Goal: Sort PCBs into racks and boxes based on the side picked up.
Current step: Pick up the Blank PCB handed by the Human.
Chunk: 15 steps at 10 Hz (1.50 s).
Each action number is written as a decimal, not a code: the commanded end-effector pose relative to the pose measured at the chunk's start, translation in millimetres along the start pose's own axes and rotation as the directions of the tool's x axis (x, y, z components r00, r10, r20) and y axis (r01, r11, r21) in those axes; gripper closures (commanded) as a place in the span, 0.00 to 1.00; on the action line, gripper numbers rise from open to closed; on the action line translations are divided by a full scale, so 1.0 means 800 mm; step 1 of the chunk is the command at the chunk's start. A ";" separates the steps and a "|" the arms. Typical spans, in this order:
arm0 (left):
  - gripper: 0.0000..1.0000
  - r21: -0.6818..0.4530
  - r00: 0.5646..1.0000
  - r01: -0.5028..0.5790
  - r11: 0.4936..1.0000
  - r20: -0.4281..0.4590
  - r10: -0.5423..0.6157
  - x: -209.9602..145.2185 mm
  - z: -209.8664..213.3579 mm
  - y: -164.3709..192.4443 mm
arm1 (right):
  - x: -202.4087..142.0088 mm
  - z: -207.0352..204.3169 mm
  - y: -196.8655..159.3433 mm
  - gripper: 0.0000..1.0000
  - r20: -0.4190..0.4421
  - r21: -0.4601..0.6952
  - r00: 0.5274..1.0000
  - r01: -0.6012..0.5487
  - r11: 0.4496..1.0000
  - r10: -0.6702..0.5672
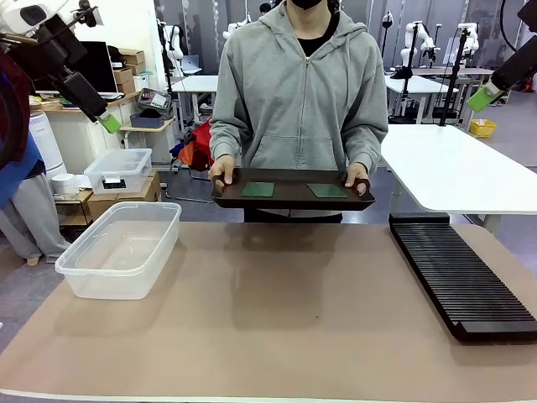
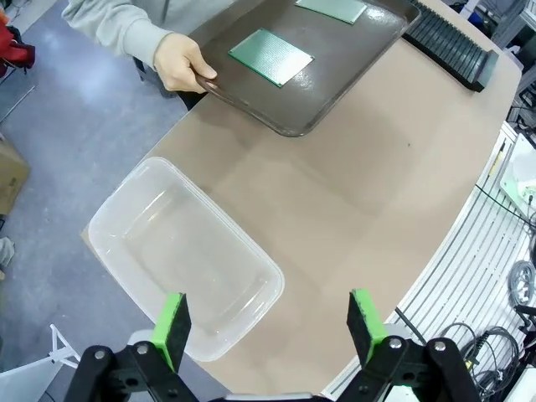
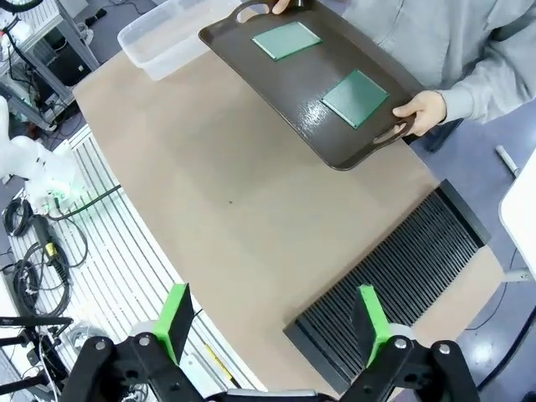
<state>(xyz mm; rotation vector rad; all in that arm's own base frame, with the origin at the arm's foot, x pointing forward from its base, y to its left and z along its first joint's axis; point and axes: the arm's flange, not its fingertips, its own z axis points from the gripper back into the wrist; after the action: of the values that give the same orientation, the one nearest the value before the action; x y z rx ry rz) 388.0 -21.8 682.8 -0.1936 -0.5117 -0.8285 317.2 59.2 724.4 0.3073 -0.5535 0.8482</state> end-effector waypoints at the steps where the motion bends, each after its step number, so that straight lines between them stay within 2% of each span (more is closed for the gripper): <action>1: 0.00 -0.117 0.999 0.038 0.992 -0.001 -0.038 0.013 0.041 0.015 | 0.015 0.042 -0.017 0.00 -0.020 0.099 0.999 -0.035 0.994 0.037; 3: 0.00 -0.232 0.998 0.024 0.972 0.062 -0.010 0.020 0.087 0.038 | 0.023 0.082 -0.049 0.00 0.021 0.065 1.000 -0.014 0.998 0.013; 4: 0.00 -0.274 0.996 0.029 0.961 0.090 -0.005 0.022 0.109 0.047 | 0.029 0.103 -0.057 0.00 0.052 0.001 0.998 -0.026 1.000 0.026; 6: 0.00 -0.267 0.990 0.089 0.960 0.126 -0.057 0.026 0.150 0.055 | 0.036 0.147 -0.071 0.00 0.110 -0.058 0.993 -0.043 0.997 0.049; 7: 0.00 -0.270 0.982 0.154 0.950 0.145 -0.118 0.021 0.167 0.057 | 0.036 0.166 -0.072 0.00 0.154 -0.079 0.986 -0.057 0.995 0.068; 8: 0.00 -0.233 0.975 0.192 0.953 0.161 -0.157 0.012 0.181 0.057 | 0.030 0.184 -0.072 0.00 0.204 -0.100 0.975 -0.068 0.993 0.088; 10: 0.00 -0.161 0.969 0.192 0.968 0.190 -0.160 -0.006 0.196 0.050 | 0.018 0.204 -0.068 0.00 0.269 -0.135 0.957 -0.078 0.988 0.112; 13: 0.00 -0.090 0.969 0.173 0.981 0.193 -0.153 -0.022 0.211 0.035 | 0.013 0.217 -0.060 0.00 0.292 -0.157 0.948 -0.082 0.984 0.126; 15: 0.00 -0.062 0.977 0.089 0.994 0.197 -0.075 -0.028 0.211 0.025 | 0.015 0.214 -0.059 0.00 0.287 -0.166 0.950 -0.080 0.983 0.126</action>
<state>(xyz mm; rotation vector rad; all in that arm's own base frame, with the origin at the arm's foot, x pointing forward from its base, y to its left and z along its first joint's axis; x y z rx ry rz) 337.1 75.2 833.0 -0.3386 -0.6701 -0.9774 300.7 -46.3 880.6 0.2712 -0.8916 0.8485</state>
